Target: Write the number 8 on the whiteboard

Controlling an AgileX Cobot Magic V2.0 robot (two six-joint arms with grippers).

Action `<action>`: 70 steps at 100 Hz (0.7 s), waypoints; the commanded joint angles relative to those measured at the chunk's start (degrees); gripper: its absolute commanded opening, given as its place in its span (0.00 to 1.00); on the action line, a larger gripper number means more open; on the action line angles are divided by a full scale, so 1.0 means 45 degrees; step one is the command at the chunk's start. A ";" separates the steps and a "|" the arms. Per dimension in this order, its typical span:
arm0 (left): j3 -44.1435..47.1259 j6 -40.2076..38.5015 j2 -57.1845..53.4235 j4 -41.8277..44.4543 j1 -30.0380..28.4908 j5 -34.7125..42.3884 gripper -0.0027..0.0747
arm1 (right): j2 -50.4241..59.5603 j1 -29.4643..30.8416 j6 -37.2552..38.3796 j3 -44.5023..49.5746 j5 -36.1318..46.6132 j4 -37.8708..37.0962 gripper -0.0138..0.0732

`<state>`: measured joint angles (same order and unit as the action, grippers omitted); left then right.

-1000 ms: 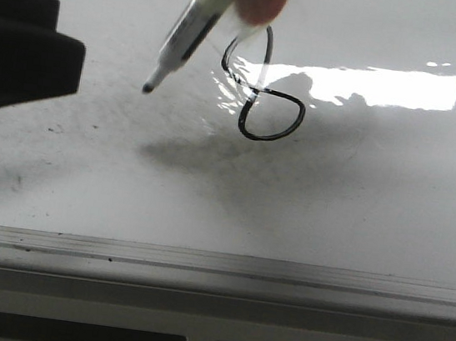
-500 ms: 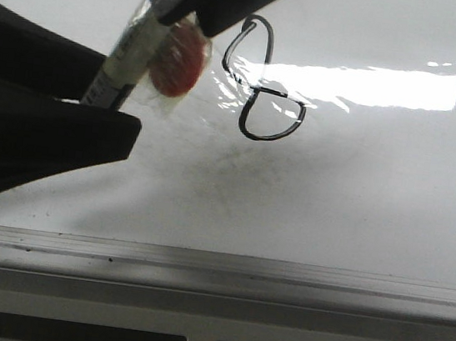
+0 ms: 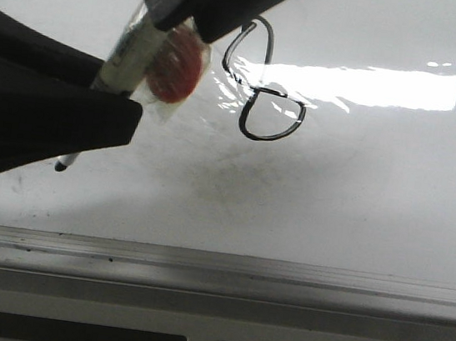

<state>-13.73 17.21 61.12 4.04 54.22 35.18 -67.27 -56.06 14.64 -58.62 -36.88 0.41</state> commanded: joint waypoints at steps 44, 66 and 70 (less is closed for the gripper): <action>-0.0845 -0.1825 -0.0098 -0.8546 0.0017 -0.0887 0.01 | 0.0304 0.0340 -0.0035 -0.0307 0.0358 0.0000 0.61; -0.1477 -0.1825 -0.0076 -1.1146 0.0017 -0.1747 0.01 | 0.0304 0.0340 -0.0035 -0.0307 0.0327 0.0054 0.61; -0.1477 -0.1825 -0.0076 -1.1146 0.0017 -0.1925 0.01 | 0.0304 0.0340 -0.0035 -0.0307 0.0297 0.0054 0.61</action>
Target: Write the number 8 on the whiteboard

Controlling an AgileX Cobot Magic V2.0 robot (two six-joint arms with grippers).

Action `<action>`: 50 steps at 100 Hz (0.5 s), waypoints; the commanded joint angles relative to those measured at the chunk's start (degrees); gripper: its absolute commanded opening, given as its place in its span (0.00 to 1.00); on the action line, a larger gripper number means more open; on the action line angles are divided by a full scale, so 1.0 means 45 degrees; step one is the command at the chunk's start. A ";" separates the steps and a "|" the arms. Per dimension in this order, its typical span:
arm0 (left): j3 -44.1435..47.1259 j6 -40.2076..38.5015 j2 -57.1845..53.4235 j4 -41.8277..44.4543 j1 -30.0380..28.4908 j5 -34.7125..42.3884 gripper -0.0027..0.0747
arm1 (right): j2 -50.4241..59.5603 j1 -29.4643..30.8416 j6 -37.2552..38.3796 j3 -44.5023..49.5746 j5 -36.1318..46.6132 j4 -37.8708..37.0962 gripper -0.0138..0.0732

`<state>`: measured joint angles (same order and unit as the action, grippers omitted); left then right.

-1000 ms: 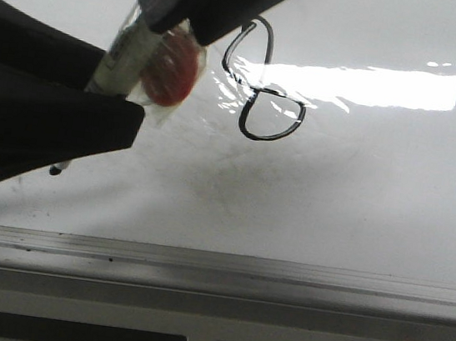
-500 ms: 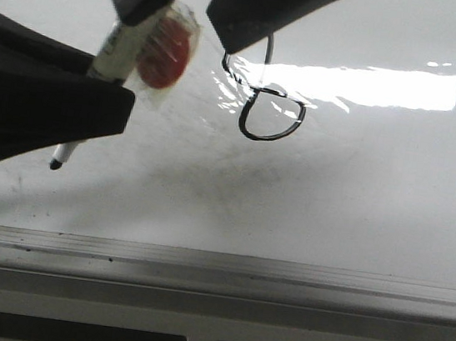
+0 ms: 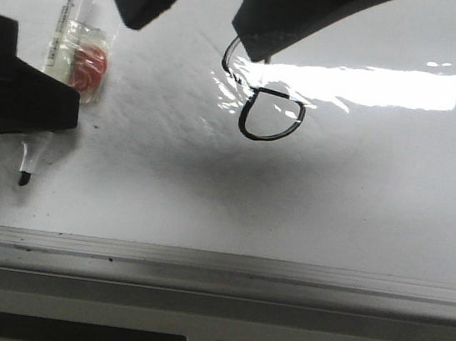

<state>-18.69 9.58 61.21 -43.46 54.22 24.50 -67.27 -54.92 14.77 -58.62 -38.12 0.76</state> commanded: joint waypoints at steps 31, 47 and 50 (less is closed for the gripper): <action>-0.0375 -0.0129 -0.0097 -0.0591 0.0017 -0.0026 0.01 | 0.0304 0.0087 -0.0064 -0.0307 0.0544 -0.0004 0.61; -0.0375 -0.0129 -0.0097 -0.0547 0.0017 -0.0026 0.16 | 0.0304 0.0087 -0.0064 -0.0307 0.0544 0.0007 0.61; -0.0375 -0.0129 -0.0097 -0.0547 0.0017 -0.0026 0.22 | 0.0304 0.0087 -0.0064 -0.0307 0.0544 0.0007 0.61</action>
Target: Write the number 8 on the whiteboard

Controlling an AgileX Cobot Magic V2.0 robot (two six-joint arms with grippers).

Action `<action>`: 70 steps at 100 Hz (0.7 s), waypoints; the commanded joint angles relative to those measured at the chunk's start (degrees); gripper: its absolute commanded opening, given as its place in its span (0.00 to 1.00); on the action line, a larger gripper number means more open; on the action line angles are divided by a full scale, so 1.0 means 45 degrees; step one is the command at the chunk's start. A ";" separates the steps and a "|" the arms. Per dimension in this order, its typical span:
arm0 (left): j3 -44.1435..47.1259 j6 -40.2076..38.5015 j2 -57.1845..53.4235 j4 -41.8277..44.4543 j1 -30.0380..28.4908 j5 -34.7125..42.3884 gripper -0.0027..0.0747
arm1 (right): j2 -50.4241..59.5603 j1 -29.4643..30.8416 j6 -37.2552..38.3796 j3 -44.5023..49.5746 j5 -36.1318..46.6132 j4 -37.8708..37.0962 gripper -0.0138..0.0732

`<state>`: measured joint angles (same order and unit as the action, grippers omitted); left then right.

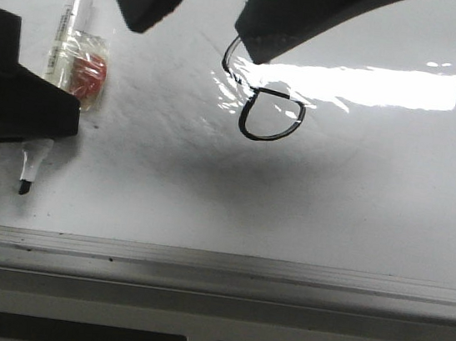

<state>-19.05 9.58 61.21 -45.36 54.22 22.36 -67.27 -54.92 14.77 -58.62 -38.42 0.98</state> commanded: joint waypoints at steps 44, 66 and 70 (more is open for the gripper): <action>-0.0294 -0.0106 -0.0668 -0.0125 0.0017 0.0449 0.47 | 0.1724 0.0087 -0.0064 -0.0283 0.0950 -0.1841 0.11; 0.0026 0.0338 -0.3048 0.0572 0.0017 0.0449 0.12 | 0.3992 0.0087 -0.0064 0.1157 0.2333 -0.3494 0.09; 0.0233 0.0393 -0.3561 0.0784 0.0017 0.0521 0.01 | 0.4639 0.0087 -0.0064 0.1649 0.2979 -0.3680 0.09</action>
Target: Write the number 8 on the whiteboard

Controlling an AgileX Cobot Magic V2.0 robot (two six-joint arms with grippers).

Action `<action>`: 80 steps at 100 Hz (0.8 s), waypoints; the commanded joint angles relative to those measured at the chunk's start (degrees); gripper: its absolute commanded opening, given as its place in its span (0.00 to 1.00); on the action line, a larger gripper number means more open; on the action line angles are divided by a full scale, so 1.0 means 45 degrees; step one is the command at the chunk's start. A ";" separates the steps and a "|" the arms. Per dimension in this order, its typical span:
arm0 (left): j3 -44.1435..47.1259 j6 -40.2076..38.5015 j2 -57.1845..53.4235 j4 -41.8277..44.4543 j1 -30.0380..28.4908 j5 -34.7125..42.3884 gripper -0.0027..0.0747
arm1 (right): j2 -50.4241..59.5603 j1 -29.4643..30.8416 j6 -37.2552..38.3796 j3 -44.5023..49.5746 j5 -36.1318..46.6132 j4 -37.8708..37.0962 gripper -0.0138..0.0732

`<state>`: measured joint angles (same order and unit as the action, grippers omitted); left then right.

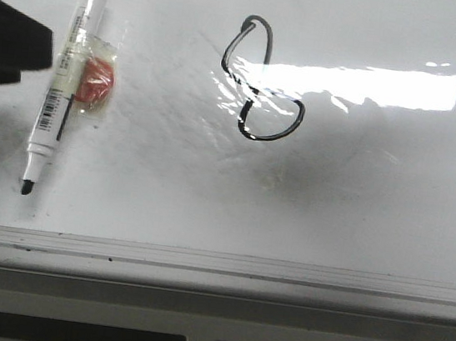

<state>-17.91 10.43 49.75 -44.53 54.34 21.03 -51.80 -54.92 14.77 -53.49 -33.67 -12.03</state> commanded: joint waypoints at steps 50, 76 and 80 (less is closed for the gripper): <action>0.3933 0.1904 -0.8790 0.0817 -0.0011 0.0925 0.01 | 0.9601 0.0087 -0.0265 0.8742 0.6408 -0.2498 0.09; 0.4021 0.1848 -0.9650 0.0760 -0.0011 0.0795 0.01 | 1.1691 0.0087 -0.0265 1.0044 0.6421 -0.2498 0.09; 0.4021 0.1848 -0.9650 0.0760 -0.0011 0.0795 0.01 | 1.1712 0.0087 -0.0265 1.0094 0.6399 -0.2498 0.09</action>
<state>-0.38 18.84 5.79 -41.99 54.24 21.80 0.41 -54.92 14.31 -7.35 -9.47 -22.25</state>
